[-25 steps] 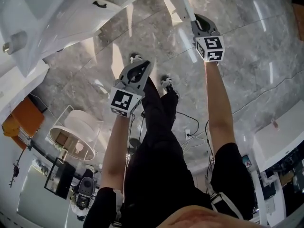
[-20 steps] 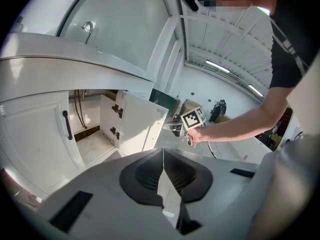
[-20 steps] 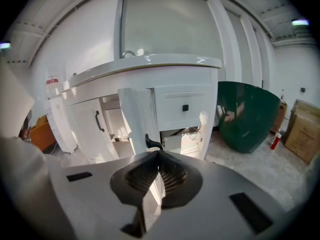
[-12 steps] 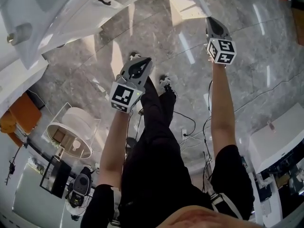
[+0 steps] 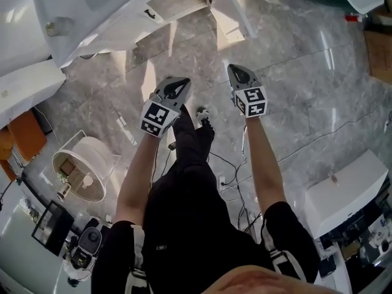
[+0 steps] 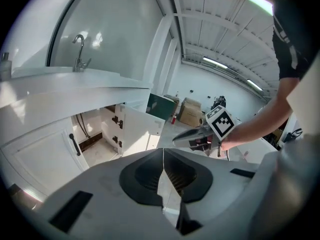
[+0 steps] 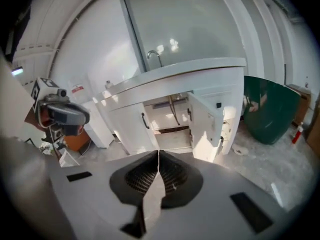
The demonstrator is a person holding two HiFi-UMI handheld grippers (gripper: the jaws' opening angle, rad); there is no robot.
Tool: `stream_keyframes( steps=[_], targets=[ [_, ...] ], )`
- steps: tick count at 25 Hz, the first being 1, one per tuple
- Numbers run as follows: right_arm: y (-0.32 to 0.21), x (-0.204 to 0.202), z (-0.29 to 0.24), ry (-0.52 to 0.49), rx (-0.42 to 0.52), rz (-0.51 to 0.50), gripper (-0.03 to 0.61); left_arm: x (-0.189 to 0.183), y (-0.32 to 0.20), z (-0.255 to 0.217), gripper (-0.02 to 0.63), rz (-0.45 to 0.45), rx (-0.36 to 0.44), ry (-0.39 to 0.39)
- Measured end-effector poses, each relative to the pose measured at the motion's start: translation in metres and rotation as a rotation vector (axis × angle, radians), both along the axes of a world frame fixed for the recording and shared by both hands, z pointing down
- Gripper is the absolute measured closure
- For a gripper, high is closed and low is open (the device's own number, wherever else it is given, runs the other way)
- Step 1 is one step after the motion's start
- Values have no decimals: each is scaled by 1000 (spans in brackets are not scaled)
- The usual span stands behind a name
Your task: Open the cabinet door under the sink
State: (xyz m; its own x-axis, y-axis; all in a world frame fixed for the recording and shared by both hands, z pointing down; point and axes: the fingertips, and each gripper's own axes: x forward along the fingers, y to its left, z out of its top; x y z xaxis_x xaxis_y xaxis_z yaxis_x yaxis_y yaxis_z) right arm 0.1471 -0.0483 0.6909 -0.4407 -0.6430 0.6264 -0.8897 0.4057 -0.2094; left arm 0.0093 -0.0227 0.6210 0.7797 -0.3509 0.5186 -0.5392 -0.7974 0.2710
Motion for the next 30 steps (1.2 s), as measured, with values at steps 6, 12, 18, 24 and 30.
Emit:
stream_keyframes(
  steps=[6,12,18,24,30],
  targets=[
    [39,-63,-48,-73,-45,-60,518,4,2,-54,597,-18,53,27],
    [101,-87,-84,14,-69,-192,517,7,41,-105,597,64,69,2],
    [153,-70,-109,132,-82,-315,517,0,76,-144,597,58,71,16],
    [152,-61,-178,131,23,-328,517,-17,85,-172,597,-14,108,39],
    [139,-88,-235,66,129,-319,517,-36,89,-196,597,-80,150,47]
  ],
)
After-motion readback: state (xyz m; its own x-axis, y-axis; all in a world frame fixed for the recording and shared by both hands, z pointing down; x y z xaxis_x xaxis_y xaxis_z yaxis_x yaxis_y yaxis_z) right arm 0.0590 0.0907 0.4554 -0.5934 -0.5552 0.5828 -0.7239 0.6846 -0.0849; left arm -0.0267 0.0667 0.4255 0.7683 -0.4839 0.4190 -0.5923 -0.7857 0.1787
